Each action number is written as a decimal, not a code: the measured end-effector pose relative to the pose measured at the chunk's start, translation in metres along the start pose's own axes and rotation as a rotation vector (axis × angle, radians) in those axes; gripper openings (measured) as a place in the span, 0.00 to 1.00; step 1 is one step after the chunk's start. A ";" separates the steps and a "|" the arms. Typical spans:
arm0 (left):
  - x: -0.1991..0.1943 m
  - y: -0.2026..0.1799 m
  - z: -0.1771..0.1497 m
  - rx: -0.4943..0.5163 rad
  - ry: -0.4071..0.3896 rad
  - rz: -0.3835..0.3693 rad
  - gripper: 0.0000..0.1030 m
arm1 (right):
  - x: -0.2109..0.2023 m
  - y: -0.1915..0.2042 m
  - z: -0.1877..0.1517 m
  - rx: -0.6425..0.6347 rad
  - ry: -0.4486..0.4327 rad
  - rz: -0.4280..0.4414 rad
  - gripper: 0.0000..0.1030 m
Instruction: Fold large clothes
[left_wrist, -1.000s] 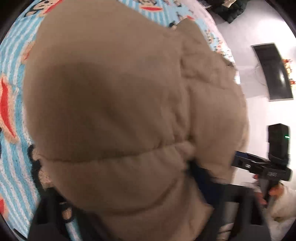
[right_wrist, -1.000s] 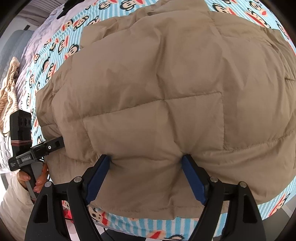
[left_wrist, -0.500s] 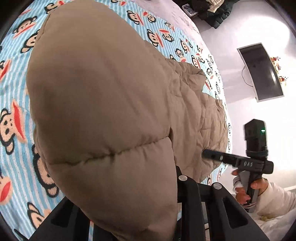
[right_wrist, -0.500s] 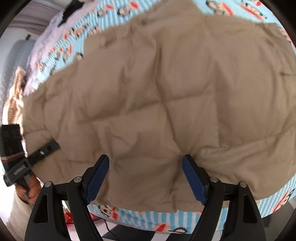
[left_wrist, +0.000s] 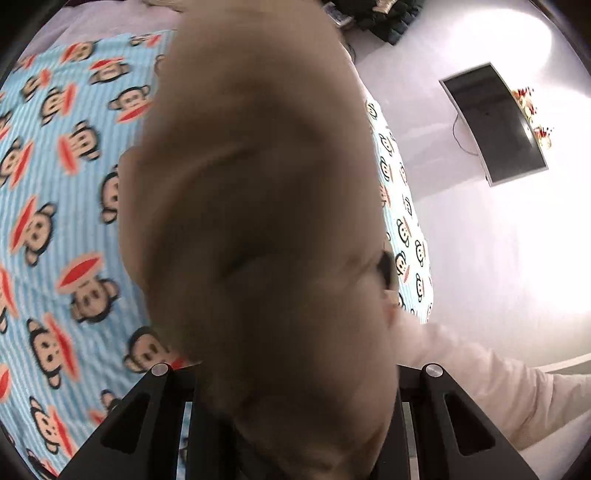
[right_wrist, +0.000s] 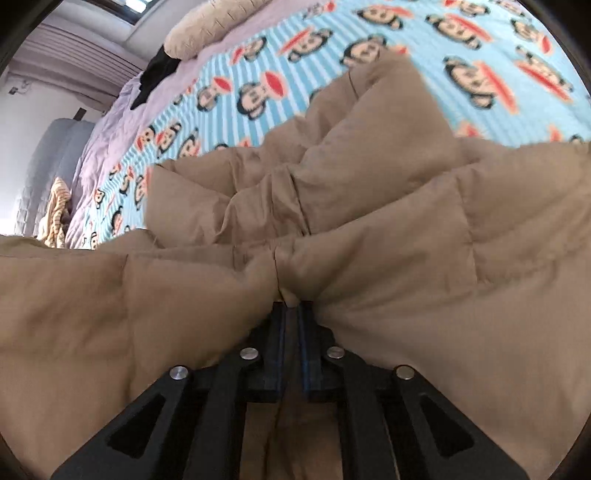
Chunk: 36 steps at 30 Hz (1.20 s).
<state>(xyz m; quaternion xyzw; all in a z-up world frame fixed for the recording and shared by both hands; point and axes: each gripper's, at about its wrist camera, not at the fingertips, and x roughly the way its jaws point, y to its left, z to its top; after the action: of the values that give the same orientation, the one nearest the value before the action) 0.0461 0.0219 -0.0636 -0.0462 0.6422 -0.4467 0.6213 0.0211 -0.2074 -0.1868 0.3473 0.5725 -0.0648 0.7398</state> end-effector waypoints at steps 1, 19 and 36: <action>0.005 -0.007 0.005 0.004 0.005 0.006 0.27 | 0.009 -0.003 0.003 0.017 0.011 0.012 0.03; 0.108 -0.099 0.048 0.070 0.166 -0.003 0.39 | -0.061 -0.077 -0.112 0.229 0.117 0.284 0.04; 0.183 -0.120 0.070 0.011 0.251 -0.184 0.84 | -0.204 -0.079 -0.146 0.095 -0.198 0.125 0.77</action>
<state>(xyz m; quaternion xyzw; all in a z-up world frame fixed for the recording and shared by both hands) 0.0043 -0.1983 -0.1140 -0.0454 0.7053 -0.5077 0.4927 -0.2035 -0.2428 -0.0546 0.4090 0.4702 -0.0798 0.7780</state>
